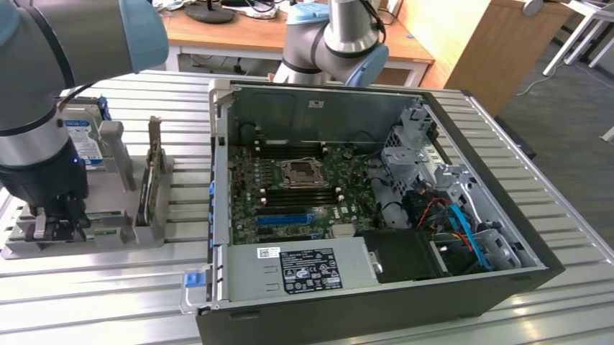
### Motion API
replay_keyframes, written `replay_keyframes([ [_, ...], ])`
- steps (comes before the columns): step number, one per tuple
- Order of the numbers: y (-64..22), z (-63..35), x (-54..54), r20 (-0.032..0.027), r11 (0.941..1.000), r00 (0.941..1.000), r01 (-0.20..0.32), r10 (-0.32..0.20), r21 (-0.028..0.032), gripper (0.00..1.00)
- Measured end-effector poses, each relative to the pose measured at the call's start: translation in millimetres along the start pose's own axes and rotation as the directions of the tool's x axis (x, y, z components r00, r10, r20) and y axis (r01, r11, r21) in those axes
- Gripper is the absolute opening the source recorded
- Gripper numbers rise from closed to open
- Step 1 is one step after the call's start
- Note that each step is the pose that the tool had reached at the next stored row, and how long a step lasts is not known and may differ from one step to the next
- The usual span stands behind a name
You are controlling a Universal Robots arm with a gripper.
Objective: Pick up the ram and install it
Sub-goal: 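Pick up the ram and move it above insertion slot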
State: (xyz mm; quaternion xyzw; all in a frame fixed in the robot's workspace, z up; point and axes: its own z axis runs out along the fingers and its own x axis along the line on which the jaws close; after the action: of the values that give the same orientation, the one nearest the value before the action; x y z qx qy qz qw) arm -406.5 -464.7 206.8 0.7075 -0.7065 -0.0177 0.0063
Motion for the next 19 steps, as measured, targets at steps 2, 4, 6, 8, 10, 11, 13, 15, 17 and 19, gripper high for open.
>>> replay_keyframes([
  [2,-0.4,0.1,0.0,0.0001,1.0,1.0,0.0,0.0,0.0,0.3],
  [4,-0.4,0.0,0.0,0.0,1.0,1.0,0.0,0.0,0.0,0.3],
  [6,-0.5,0.2,0.0,-0.0001,1.0,1.0,0.0,0.0,-0.0001,0.3],
  [8,-0.6,2.1,0.0,0.0001,1.0,1.0,0.0,0.0,0.0001,0.3],
  [10,-0.6,3.7,0.1,0.0,1.0,1.0,0.0,0.0,0.0,0.3],
  [11,-0.6,3.9,0.1,-0.0001,1.0,1.0,0.0,0.0,-0.0002,0.3],
  [13,-0.6,3.9,0.1,-0.0002,1.0,1.0,0.0,0.0,-0.0002,0.3],
  [15,-0.7,4.1,0.0,-0.0001,1.0,1.0,0.0,0.0,0.0,0.3],
  [17,-0.8,4.4,-0.6,0.0002,1.0,1.0,0.0,0.0,0.0003,0.3],
  [19,-0.7,4.3,-0.7,0.0001,1.0,1.0,0.0,0.0,0.0,0.3],
])
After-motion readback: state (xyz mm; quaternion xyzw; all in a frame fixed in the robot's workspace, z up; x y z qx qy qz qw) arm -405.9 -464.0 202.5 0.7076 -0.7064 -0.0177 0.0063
